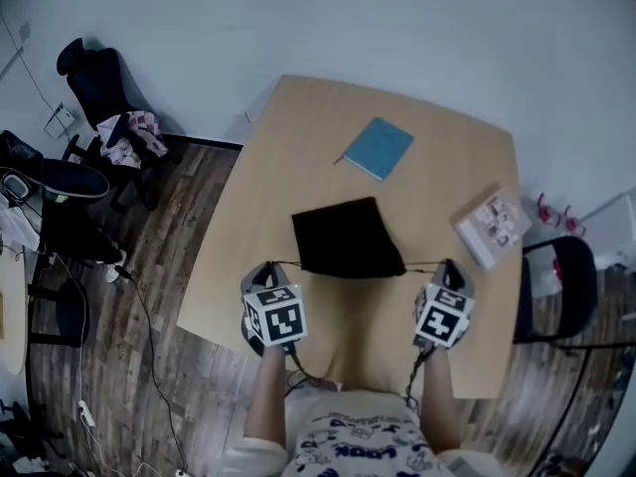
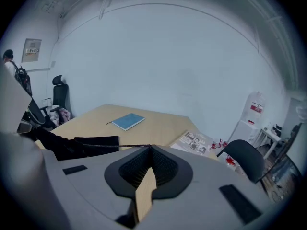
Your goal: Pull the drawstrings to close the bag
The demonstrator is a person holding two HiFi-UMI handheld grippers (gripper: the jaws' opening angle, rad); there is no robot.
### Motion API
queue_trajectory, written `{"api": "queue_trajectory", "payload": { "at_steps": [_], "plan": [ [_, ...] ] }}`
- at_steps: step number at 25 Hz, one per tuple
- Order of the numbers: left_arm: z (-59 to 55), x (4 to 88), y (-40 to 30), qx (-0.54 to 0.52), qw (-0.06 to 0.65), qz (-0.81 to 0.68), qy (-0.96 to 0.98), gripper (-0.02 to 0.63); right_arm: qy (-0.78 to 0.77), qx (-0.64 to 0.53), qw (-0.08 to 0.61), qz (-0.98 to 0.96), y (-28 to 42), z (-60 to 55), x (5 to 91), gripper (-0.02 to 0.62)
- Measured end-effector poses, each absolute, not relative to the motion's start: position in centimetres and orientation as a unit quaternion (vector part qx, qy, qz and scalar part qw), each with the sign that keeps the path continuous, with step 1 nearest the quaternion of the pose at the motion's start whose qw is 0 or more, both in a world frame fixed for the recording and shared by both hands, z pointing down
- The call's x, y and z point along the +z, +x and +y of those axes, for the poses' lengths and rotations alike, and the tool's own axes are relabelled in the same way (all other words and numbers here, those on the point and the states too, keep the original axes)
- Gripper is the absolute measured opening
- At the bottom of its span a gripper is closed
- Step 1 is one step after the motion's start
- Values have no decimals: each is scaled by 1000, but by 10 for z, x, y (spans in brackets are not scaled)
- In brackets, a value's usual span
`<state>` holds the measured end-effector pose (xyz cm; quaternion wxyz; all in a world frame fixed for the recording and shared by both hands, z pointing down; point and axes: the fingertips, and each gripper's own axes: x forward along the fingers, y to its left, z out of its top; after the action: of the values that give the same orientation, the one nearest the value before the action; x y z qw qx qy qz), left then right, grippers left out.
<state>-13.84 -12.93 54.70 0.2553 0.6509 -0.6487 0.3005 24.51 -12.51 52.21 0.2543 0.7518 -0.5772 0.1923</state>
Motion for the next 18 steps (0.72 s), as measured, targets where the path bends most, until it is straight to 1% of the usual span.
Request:
{"api": "queue_trajectory", "payload": {
  "at_steps": [6, 11, 15, 18],
  "plan": [
    [-131, 547, -155, 285, 262, -669, 635, 14, 772, 194, 258, -548, 255, -119, 522, 2],
    [-138, 543, -166, 275, 265, -685, 621, 14, 803, 174, 244, -516, 273, -120, 505, 3],
    [-144, 535, -178, 285, 241, -704, 605, 14, 818, 172, 241, -493, 284, -119, 502, 3],
    [-143, 534, -186, 282, 240, -714, 595, 14, 826, 172, 235, -483, 292, -117, 501, 2]
  ]
}}
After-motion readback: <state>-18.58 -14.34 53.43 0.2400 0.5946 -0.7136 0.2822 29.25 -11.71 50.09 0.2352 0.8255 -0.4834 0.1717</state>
